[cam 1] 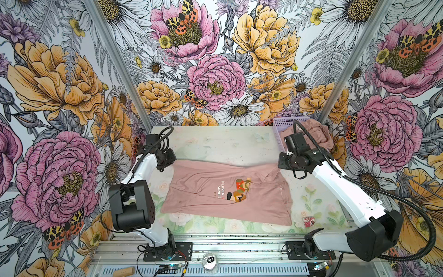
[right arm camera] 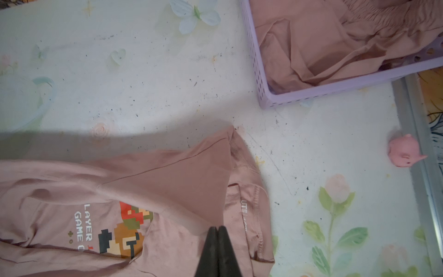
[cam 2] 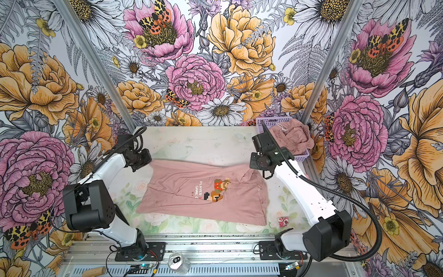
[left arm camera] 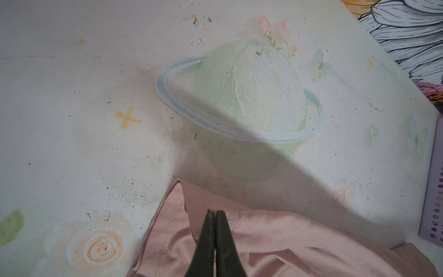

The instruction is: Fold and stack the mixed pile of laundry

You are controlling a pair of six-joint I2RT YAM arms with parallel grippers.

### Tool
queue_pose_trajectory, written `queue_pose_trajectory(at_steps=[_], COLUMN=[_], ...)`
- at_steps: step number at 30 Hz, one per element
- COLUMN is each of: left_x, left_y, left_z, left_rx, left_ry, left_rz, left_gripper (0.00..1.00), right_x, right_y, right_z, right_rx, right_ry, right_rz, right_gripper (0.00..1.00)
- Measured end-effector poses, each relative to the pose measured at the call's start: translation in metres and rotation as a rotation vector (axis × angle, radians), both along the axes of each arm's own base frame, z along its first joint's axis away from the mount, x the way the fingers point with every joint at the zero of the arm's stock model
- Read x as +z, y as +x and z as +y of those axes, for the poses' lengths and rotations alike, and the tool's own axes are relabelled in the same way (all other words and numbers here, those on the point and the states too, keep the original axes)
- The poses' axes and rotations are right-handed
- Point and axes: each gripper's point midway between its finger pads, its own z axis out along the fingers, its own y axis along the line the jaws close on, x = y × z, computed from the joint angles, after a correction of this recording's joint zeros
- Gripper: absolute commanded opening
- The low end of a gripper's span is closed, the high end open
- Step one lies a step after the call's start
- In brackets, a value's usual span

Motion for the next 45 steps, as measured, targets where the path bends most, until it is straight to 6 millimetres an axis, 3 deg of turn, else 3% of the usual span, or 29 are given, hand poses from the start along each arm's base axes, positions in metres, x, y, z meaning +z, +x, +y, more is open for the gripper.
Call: queue_pose_trajectory(at_steps=[3,9,15,25,33,45], left_x=[0.006,0.011,-0.014,-0.031,-0.057,-0.089], left_y=[-0.001,-0.011,-0.034,-0.067,-0.098,-0.105], left_z=[0.002,0.008,0.014,0.014,0.018,0.018], left_rx=[0.006,0.024,0.066,0.137,0.210,0.228], left_ry=[0.003,0.004,-0.030,-0.082,-0.120,-0.138], left_rz=[-0.015,-0.031,0.037,0.090,0.199,0.323], left_gripper=[0.00,0.00,0.00,0.00,0.00,0.00], right_x=[0.006,-0.002,-0.038,-0.051,-0.091,-0.135], right_y=[0.001,-0.007,-0.036,-0.067,-0.107,-0.135], right_z=[-0.002,-0.003,-0.008,-0.012,-0.020,-0.029], right_rx=[0.006,0.019,0.014,-0.027,-0.081,-0.124], right_ry=[0.008,0.013,0.009,0.068,0.091,0.052], right_rz=[-0.002,0.038,0.141,0.177,0.291,0.423], right_gripper=[0.00,0.00,0.00,0.00,0.00,0.00])
